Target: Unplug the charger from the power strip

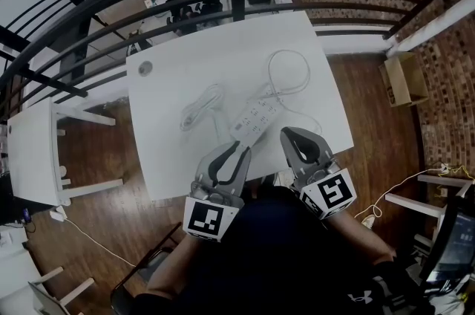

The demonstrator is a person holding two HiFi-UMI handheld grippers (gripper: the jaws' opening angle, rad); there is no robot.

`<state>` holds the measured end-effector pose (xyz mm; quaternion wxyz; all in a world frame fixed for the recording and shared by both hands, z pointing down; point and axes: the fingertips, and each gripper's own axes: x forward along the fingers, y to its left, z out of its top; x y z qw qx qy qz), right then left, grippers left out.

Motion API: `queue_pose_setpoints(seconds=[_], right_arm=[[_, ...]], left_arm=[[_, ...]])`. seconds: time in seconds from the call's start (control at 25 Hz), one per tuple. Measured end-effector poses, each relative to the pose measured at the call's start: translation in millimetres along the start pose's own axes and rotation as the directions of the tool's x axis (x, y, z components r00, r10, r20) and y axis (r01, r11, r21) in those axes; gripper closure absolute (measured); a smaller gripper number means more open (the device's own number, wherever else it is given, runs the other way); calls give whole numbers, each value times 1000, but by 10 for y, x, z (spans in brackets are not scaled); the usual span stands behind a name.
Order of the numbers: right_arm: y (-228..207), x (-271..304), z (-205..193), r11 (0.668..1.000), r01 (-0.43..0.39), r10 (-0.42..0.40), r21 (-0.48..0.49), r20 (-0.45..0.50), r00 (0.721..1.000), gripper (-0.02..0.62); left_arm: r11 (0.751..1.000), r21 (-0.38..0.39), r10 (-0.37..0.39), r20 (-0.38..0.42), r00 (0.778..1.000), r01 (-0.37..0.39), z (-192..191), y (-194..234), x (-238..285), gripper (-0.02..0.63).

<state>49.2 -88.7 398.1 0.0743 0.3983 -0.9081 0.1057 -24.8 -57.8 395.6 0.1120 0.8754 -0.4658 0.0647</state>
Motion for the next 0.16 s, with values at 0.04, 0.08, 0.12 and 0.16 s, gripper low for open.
queue_pose_setpoints(seconds=[0.04,0.08,0.12,0.16], right_arm=[[-2,3,-3,1000,-1,1,1,0,1000,583],[-4,6,-3,1000,-3,3,2,0,1000,583],[-5,8,-3,1000,-4,4,3,1,1000,583],[-7,10,-3,1000,-4,4,4,1,1000,583]], left_arm=[[1000,0,0,-1,1000,0,0,0,4,523],[1000,0,0,0,1000,0,2,1,8,523],[1000,0,1,0,1000,-1,4,1,12,523],[1000,0,1,1,1000,-1,8,2,15,523]])
